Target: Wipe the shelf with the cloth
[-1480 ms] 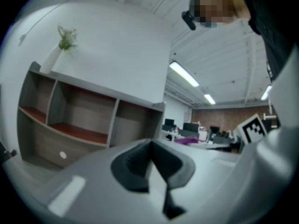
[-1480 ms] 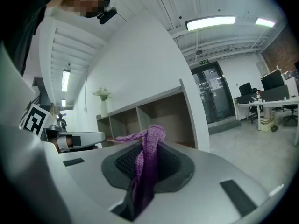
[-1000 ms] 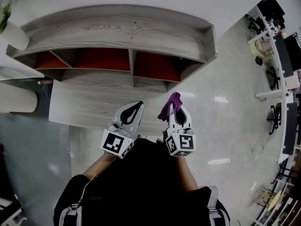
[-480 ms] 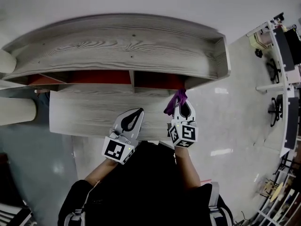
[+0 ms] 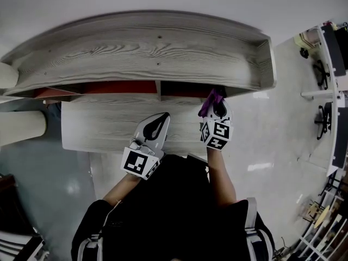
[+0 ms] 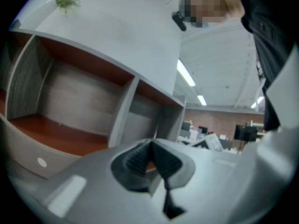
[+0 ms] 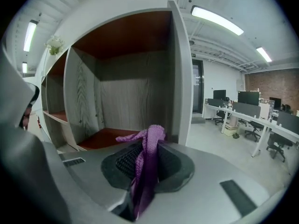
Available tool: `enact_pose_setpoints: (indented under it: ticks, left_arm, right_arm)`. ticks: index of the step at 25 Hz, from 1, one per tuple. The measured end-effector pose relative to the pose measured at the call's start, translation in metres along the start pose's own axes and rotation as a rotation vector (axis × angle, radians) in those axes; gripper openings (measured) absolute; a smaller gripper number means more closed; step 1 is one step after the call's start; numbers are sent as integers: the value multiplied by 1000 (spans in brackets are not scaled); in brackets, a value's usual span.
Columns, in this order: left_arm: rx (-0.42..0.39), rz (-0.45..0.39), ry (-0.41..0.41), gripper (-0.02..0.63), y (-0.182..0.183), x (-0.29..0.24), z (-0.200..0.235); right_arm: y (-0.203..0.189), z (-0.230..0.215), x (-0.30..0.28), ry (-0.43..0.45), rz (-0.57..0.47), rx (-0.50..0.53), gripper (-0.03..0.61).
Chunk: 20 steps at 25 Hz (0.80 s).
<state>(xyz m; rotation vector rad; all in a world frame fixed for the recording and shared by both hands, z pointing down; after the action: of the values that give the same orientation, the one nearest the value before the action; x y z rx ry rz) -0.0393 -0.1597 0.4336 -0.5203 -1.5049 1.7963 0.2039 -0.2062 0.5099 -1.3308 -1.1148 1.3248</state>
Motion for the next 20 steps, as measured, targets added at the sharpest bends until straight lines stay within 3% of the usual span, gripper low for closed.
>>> enact_pose_setpoints:
  ticks: [13, 20]
  left_arm:
    - [-23, -2, 60, 2, 4, 9, 21]
    - [-21, -24, 88, 2, 8, 13, 27]
  right_arm:
    - [-11, 22, -38, 39, 89, 53, 51]
    - [-10, 62, -44, 188, 120, 74, 50]
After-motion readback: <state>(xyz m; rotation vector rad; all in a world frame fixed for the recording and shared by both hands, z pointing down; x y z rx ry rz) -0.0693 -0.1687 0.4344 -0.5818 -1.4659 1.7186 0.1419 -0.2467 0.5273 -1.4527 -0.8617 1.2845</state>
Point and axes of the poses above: the fingertips, and each gripper's own axes: x backward along the fingers, z to its left, y out of its top, the point moved 8 cm from there along x, backward along the fingers, and after that the axes turned 14 degrees about -z, right-handed, at the moved point
